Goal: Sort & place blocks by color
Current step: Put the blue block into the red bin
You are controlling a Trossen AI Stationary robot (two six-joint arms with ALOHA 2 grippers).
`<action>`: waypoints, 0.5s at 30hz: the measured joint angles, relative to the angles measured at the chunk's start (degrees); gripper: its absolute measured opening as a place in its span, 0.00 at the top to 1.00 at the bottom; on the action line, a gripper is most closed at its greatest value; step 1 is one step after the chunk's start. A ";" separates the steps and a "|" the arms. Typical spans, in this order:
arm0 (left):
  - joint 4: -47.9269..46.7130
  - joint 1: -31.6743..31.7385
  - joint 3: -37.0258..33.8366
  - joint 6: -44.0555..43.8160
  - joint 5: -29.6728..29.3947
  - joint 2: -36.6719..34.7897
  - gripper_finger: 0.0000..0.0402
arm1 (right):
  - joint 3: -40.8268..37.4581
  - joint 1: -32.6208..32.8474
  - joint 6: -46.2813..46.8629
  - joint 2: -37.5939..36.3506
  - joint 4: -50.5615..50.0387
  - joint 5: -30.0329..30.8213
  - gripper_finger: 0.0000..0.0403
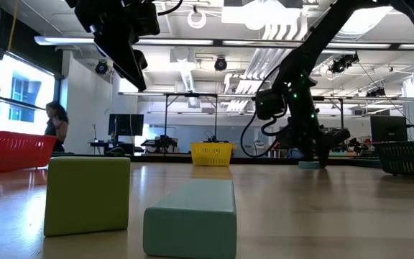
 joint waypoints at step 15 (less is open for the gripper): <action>0.00 0.06 0.00 0.44 -7.10 0.00 0.51 | -0.11 3.46 21.45 -0.79 -3.72 -2.67 0.78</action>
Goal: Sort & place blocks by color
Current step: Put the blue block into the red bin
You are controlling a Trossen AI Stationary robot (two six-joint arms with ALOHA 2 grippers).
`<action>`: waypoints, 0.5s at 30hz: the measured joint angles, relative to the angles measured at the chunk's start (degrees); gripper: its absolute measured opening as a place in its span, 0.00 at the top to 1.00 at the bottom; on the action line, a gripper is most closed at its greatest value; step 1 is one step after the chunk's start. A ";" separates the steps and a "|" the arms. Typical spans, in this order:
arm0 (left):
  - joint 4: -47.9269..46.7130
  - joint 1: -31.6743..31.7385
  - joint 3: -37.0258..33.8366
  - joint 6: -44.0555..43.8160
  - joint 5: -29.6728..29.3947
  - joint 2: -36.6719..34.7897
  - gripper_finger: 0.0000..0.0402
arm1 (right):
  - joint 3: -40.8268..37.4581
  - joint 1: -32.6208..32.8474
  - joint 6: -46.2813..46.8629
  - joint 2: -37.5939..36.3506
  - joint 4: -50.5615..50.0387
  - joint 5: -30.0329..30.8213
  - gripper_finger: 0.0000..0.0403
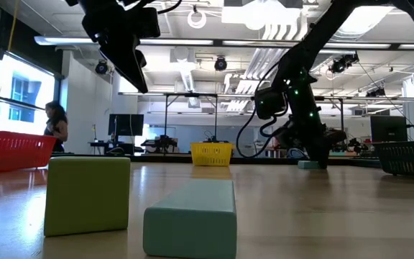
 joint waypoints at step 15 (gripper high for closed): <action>0.02 -0.07 0.00 2.58 0.00 0.00 0.51 | -0.07 10.72 15.91 -4.18 -0.85 -4.75 0.78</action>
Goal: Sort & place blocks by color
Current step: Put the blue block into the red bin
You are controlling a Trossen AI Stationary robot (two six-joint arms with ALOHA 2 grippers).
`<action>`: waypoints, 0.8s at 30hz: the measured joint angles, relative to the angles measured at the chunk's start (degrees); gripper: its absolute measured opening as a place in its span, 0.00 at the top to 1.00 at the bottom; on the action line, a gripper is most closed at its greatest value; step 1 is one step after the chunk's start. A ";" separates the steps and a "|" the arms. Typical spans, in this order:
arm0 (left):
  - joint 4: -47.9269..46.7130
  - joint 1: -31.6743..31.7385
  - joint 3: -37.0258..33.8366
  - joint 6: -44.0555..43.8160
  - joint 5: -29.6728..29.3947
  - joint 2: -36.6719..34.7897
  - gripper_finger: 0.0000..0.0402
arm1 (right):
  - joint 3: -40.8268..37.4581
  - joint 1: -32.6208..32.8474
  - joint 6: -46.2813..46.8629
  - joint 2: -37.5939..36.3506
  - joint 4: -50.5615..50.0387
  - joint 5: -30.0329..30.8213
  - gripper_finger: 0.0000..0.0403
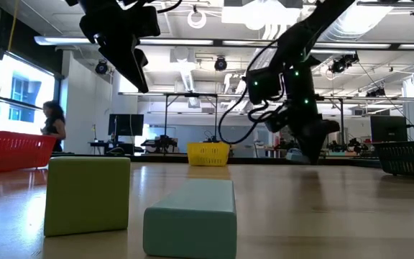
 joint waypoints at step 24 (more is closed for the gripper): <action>1.61 0.00 0.00 1.51 0.05 0.00 0.51 | 0.04 17.70 20.02 -8.54 28.94 -6.49 0.77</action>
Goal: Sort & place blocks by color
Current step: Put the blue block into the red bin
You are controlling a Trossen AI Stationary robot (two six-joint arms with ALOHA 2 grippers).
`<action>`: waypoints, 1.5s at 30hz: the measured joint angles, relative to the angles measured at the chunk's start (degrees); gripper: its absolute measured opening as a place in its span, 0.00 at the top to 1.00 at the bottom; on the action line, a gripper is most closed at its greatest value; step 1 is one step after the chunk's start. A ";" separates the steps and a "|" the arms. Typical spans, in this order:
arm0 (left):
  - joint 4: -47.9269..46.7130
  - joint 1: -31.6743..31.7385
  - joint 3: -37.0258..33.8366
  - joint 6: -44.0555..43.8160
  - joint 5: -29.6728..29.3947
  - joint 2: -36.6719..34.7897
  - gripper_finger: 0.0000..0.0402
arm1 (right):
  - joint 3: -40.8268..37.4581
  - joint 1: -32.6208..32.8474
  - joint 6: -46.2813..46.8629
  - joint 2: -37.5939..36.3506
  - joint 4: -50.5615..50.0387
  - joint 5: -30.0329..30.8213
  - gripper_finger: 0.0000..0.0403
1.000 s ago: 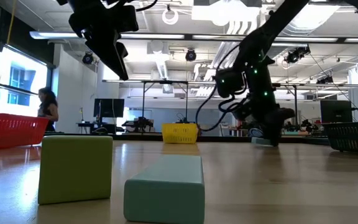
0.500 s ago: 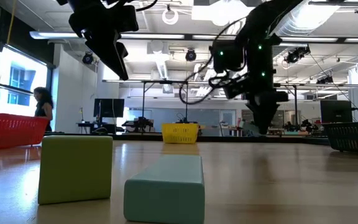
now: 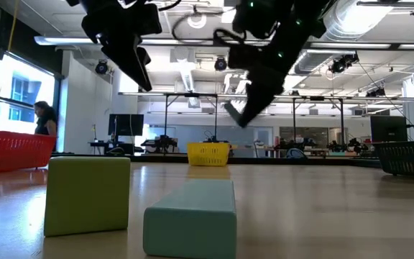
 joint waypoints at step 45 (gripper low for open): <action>23.35 -7.74 0.04 -0.17 0.19 0.00 0.68 | 0.02 10.76 3.97 0.00 33.65 1.55 0.77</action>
